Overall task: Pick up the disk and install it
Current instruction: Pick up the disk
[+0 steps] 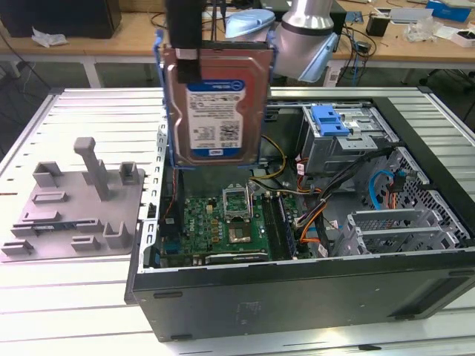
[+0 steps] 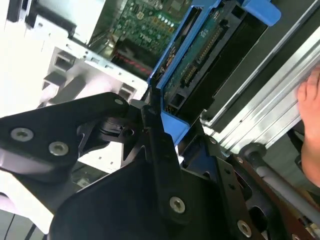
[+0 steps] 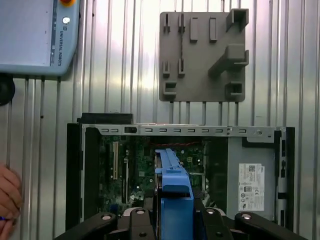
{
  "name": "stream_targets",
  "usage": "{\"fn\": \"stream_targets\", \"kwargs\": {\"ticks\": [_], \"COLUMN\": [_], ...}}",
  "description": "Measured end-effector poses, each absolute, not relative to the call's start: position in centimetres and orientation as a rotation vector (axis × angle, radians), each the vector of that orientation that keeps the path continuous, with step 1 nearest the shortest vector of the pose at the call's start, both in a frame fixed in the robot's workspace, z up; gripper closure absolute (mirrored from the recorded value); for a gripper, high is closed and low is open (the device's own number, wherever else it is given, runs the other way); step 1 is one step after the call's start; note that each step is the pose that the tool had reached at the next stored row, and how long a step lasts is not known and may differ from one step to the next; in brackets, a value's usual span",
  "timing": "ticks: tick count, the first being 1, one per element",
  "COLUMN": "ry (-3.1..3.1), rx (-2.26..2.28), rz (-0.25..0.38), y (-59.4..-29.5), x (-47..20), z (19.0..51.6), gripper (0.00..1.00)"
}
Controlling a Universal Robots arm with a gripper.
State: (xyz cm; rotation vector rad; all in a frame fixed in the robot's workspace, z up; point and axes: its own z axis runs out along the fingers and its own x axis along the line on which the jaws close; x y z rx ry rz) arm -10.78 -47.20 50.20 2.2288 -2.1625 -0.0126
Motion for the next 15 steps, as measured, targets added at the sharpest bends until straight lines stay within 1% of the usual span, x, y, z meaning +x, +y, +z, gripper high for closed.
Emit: {"fn": "stream_targets", "kwargs": {"ticks": [5, 15], "ry": [-2.162, -2.162], "rx": [2.229, 2.229], "rz": [-0.013, -0.013], "y": [-48.3, -49.3], "x": [-6.0, -1.8], "z": [50.2, 50.2], "gripper": [0.63, 0.63]}}
